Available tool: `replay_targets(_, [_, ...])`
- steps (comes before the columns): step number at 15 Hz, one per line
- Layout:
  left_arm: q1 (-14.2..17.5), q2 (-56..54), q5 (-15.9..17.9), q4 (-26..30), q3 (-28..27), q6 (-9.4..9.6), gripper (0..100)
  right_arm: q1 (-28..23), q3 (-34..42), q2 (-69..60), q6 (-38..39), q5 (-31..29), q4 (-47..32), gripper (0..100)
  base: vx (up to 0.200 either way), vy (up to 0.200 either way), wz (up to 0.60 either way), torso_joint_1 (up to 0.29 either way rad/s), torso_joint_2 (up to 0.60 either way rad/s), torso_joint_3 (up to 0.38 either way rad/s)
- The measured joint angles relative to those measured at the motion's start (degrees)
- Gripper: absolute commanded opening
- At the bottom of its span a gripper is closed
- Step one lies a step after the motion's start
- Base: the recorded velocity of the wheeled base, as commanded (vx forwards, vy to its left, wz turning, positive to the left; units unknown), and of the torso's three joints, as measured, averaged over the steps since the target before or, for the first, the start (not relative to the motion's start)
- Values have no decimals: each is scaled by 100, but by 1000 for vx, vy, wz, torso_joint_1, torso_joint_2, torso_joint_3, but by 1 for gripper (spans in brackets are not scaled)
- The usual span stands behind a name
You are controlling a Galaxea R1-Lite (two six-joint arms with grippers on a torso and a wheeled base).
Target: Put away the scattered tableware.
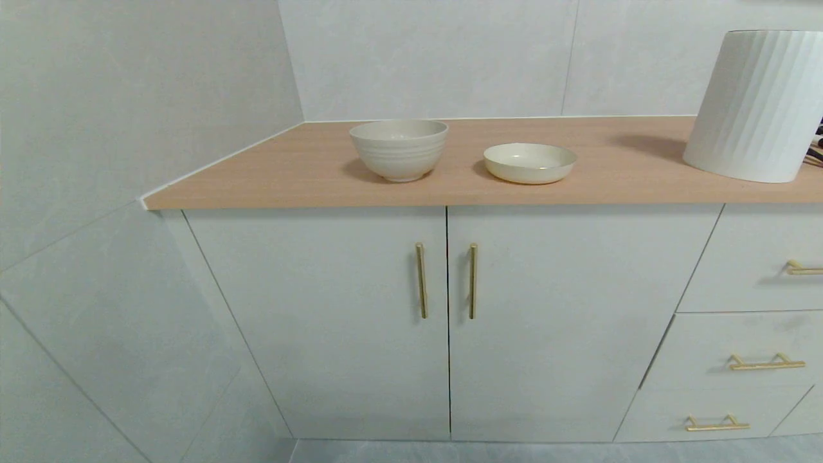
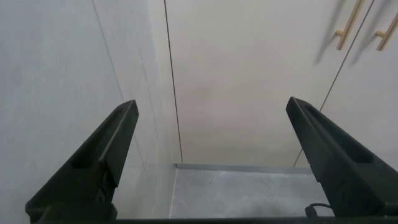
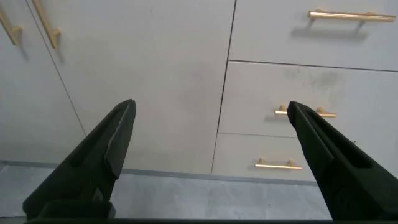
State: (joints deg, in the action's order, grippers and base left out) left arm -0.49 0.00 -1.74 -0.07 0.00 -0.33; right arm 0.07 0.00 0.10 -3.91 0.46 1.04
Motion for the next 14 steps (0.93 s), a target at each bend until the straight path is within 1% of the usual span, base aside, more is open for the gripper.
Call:
replay_targets(2, [0,0,0,0,0,-10,100,0,-33,1,41,0,205,100,0,0,0,0,0,0])
replay_targets(4, [0,0,0,0,0,-7,100,34,-549,113,178,235,200,100,0,0,0,0,0,0])
replay_targets(5, [0,0,2,0,0,-7,100,87,-835,268,176,585,-20,100,0,0,0,0,0,0])
replay_targets(7, [0,0,0,0,0,-7,100,182,-1198,673,157,1185,-210,100,0,0,0,0,0,0])
replay_targets(9, [0,0,0,0,0,-10,100,227,-1436,1228,151,1598,-234,100,0,0,0,0,0,0])
replay_targets(12, [0,0,0,0,0,-5,100,347,-1815,2402,156,2332,-245,100,0,0,0,0,0,0])
replay_targets(14, [0,0,0,0,0,-10,100,634,-2121,3369,204,2587,-85,100,0,0,0,0,0,0])
